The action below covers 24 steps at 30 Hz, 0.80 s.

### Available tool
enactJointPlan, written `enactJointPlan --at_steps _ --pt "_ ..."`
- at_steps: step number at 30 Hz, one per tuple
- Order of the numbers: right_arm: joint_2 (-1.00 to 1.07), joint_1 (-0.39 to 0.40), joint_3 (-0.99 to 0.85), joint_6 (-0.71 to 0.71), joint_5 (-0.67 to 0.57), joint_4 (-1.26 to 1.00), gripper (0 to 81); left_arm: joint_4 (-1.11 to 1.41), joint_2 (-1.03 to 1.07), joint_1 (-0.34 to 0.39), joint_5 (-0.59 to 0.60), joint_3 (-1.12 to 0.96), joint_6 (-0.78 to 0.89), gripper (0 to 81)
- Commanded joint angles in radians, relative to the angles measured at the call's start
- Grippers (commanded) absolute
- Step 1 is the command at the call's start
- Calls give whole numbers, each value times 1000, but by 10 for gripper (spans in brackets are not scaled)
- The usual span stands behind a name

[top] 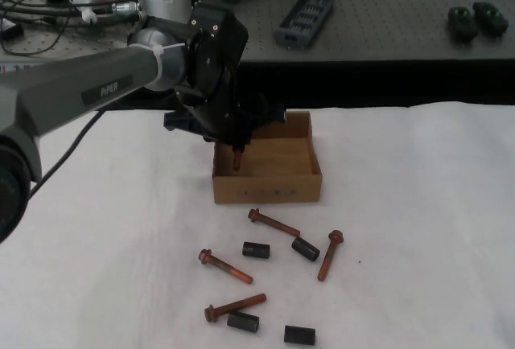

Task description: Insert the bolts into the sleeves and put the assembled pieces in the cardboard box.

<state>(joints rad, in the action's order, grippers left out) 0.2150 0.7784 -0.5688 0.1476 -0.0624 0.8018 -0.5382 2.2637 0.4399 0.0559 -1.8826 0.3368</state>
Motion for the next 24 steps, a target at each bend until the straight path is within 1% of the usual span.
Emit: enactJointPlan --at_steps 1,4,5,9,11,20,24 --pt "-8 -4 -2 2 3 2 28 7 -1 -4 -25 -13 3 6" --pt "-8 -4 -2 2 3 2 28 7 -1 -4 -25 -13 0 6" --pt "-8 -4 -2 2 3 2 28 7 -1 -4 -25 -11 0 24" --pt "-8 -4 -2 2 3 2 28 7 -1 -4 -26 -11 0 181" --pt "-8 -4 -2 2 3 2 28 7 -1 -4 -42 -11 0 232" --pt "-8 -4 -2 2 3 2 28 -22 -1 -4 -49 -11 0 230" --pt "-8 -4 -2 -1 3 2 28 -38 -12 -4 -33 -13 0 230"
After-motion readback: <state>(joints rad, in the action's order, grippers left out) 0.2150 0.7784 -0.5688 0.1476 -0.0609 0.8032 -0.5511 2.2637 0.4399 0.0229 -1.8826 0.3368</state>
